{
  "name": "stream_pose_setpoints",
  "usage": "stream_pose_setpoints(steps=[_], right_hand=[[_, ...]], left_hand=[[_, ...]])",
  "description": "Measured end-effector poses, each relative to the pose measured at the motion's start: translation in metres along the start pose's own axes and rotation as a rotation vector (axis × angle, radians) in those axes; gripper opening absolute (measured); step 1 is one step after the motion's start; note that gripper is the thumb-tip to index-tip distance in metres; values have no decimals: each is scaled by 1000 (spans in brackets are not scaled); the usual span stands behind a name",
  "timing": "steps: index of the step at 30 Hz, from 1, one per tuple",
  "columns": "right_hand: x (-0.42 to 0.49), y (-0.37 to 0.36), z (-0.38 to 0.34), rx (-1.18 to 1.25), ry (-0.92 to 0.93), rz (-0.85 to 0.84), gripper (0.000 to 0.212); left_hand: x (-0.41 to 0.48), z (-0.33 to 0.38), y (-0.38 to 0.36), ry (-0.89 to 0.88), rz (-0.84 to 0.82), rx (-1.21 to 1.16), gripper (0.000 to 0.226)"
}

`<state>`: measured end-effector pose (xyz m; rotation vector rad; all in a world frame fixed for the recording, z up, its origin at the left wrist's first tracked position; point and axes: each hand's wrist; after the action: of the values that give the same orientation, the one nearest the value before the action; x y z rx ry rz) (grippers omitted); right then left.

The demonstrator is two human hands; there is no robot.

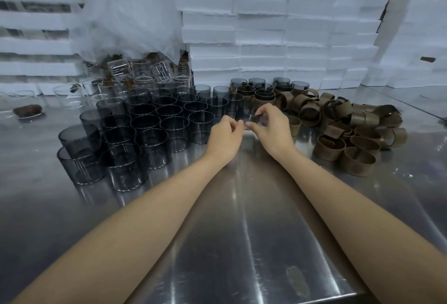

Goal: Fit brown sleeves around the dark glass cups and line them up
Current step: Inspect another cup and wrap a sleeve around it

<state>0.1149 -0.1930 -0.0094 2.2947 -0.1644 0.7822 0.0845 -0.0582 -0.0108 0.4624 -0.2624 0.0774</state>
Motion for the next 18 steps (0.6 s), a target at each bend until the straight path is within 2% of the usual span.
stream_pose_setpoints(steps=[4, 9, 11, 15, 18], right_hand=[[-7, 8, -3, 86, 179, 80, 24], [-10, 13, -5, 106, 269, 94, 20], [-8, 10, -6, 127, 312, 79, 29], [-7, 3, -9, 359, 183, 11, 76], [-6, 2, -3, 248, 180, 41, 70]], left_hand=[[-4, 6, 1, 31, -30, -267, 34], [-4, 8, 3, -34, -109, -550, 29], [-3, 10, 6, 7, -109, -672, 32], [1, 8, 11, 45, -140, -746, 40], [-1, 7, 10, 19, -205, -689, 34]])
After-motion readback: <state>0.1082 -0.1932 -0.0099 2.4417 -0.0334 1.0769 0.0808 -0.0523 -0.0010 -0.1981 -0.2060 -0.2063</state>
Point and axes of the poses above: each hand's wrist, its own x-axis towards the middle knuckle, its own y-axis out of the back of the hand, z = x × y, and after that the axes turned 5 degrees about -z, right-handed
